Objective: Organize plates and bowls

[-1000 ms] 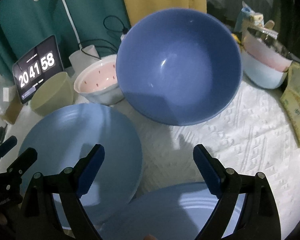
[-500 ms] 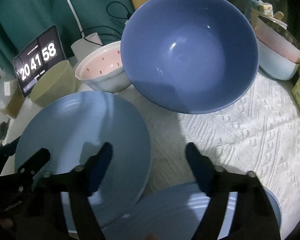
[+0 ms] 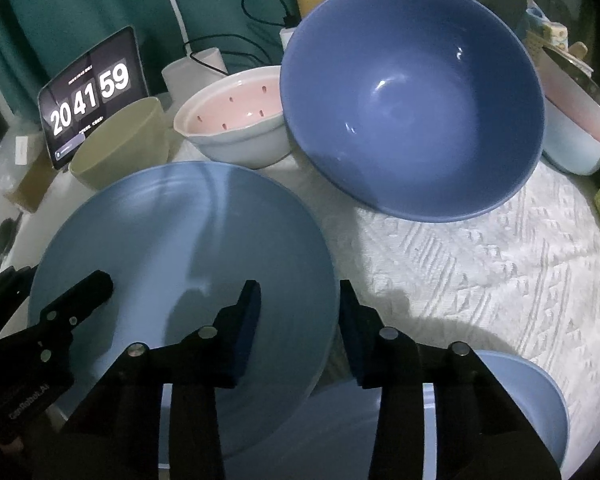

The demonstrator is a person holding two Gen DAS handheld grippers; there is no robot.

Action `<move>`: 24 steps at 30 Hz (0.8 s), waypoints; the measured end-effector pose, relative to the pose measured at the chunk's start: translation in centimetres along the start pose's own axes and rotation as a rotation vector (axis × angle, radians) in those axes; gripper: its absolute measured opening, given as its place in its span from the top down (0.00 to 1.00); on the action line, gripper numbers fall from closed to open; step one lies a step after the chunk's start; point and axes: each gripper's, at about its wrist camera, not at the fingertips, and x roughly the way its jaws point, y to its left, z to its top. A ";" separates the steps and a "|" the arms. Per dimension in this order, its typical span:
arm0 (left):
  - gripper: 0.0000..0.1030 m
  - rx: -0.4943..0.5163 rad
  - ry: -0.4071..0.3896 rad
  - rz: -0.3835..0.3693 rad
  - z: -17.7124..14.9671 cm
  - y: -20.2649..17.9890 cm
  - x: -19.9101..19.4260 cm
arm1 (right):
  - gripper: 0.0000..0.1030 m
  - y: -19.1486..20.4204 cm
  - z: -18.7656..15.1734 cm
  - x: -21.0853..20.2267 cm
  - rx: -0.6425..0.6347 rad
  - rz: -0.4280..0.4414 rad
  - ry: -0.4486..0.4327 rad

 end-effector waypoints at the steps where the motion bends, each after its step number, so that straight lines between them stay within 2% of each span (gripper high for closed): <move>1: 0.50 0.000 0.000 -0.001 -0.1 0.0 0.0 | 0.71 0.0 0.0 0.0 0.006 -0.002 0.000; 24: 0.50 0.015 -0.063 -0.020 -0.9 -0.7 -3.8 | 0.72 0.3 -1.2 -4.6 0.013 -0.021 -0.072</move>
